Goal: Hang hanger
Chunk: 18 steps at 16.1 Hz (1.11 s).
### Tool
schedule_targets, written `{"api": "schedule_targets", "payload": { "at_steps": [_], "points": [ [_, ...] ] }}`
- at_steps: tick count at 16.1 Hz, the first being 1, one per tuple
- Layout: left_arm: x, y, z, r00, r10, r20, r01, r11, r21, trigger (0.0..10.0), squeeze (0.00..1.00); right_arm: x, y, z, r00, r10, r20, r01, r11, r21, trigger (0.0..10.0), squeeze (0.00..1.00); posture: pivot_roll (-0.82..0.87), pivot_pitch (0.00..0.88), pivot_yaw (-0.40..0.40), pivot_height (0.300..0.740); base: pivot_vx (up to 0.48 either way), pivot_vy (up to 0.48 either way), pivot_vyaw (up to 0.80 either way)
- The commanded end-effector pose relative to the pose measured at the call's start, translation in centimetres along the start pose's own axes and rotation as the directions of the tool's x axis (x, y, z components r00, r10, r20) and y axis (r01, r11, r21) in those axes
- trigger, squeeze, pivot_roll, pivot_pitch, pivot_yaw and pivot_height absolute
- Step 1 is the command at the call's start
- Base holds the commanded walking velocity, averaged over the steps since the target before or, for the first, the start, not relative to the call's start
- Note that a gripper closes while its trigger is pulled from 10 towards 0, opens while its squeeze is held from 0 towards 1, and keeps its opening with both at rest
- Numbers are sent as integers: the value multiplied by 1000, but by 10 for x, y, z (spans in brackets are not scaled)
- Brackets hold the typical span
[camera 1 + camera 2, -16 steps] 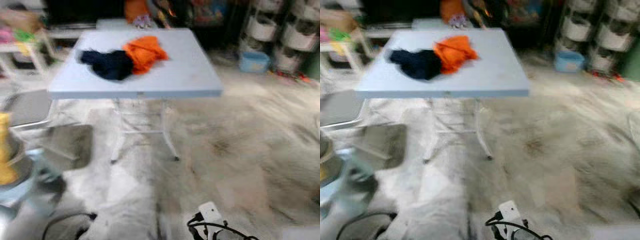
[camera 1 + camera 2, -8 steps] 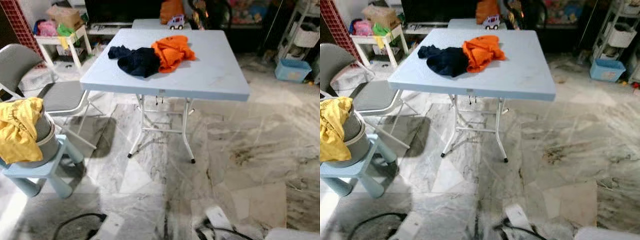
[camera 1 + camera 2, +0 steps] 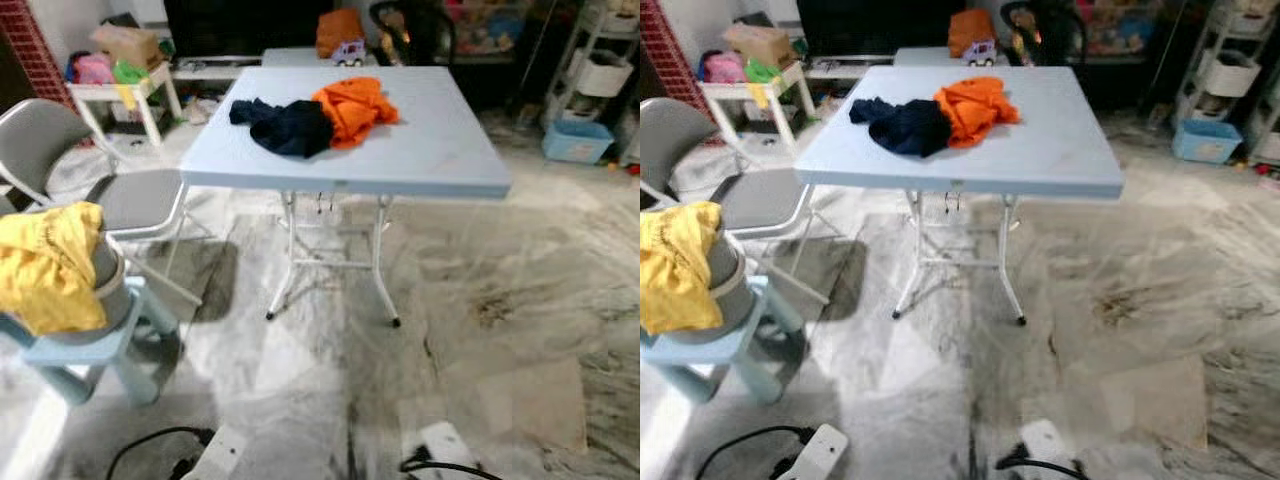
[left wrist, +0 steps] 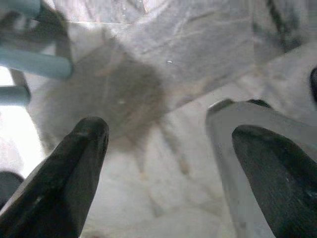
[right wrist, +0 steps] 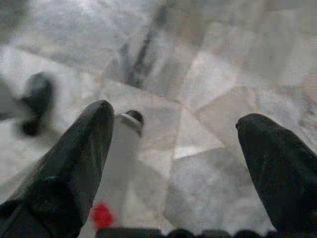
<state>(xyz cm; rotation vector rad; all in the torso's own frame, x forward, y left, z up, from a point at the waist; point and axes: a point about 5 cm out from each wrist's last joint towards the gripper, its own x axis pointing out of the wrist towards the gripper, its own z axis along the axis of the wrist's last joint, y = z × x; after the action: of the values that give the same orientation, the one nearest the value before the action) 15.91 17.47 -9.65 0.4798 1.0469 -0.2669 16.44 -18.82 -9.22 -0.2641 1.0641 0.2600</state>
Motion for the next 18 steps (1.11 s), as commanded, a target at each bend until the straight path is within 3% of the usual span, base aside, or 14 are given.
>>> {"api": "schedule_targets", "payload": {
  "at_steps": [1,13,18],
  "points": [
    [-1,0,-7,1000,-12,-28,13,1000,13,10000,0,3,9,12,999,25,36,-25,1000,-1,10000,0,-84,0,-43,740,0,472,0],
    [-1,-4,-8,999,-20,-32,20,1000,17,10000,0,2,2,14,999,18,31,-17,999,-39,10000,0,-81,0,-59,740,0,475,0],
    [0,-6,6,996,-84,27,84,996,14,10000,0,2,1,15,999,17,29,-16,999,-49,10000,0,-78,0,-63,740,0,0,0]
  ]
}}
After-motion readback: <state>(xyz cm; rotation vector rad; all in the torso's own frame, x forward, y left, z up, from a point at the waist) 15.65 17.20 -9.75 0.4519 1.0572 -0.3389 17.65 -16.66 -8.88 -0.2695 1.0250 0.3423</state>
